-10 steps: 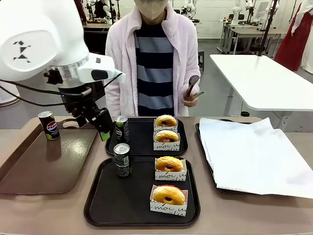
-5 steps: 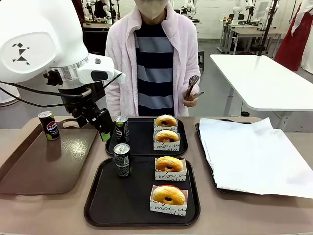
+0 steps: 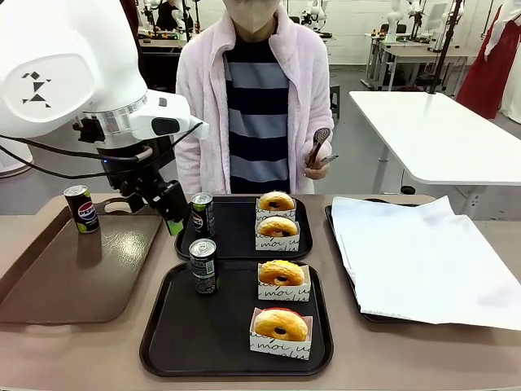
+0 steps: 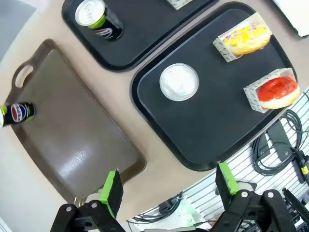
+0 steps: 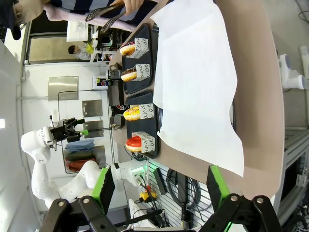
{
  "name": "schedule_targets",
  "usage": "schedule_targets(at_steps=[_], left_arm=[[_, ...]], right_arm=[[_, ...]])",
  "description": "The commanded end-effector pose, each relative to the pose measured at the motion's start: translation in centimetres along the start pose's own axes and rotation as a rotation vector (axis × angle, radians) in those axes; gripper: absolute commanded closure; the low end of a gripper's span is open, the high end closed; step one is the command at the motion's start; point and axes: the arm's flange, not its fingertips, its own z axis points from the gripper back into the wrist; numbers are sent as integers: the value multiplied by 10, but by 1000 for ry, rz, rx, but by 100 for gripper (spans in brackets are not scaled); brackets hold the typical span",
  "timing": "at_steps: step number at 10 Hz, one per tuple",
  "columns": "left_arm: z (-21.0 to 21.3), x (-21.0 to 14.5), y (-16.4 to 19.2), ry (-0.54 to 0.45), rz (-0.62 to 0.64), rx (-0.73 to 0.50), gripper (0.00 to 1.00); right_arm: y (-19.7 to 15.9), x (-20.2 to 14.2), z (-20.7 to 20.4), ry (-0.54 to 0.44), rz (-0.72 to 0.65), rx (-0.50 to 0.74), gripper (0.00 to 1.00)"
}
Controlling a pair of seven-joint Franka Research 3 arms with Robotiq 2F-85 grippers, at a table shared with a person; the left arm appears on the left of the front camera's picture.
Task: Set up donuts and drinks on trays.
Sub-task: Pick up one Pepsi coke from the Handle tray and place it on the Flat Tray without a Pepsi coke.
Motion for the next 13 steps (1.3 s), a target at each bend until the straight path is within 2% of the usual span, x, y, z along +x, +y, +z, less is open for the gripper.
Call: schedule_targets(at_steps=[1,3,5,6,7,11,12,13], left_arm=[[-10,-22,65,29,131,-75,0],[-13,-79,97,10,246,-68,0],[9,-96,131,40,273,12,0],[5,-111,106,98,238,85,0],[-3,-87,130,30,286,-39,0],[1,-95,128,45,284,-14,0],[7,-97,174,-74,341,-340,0],[6,-115,211,-160,361,-638,0]], right_arm=[[0,0,1,-1,6,9,0],[0,0,1,-1,6,9,0],[0,0,1,-1,6,9,0],[0,0,1,-1,6,9,0],[0,0,1,-1,6,9,0],[0,0,1,-1,6,9,0],[0,0,1,-1,6,9,0],[0,0,1,-1,6,9,0]])
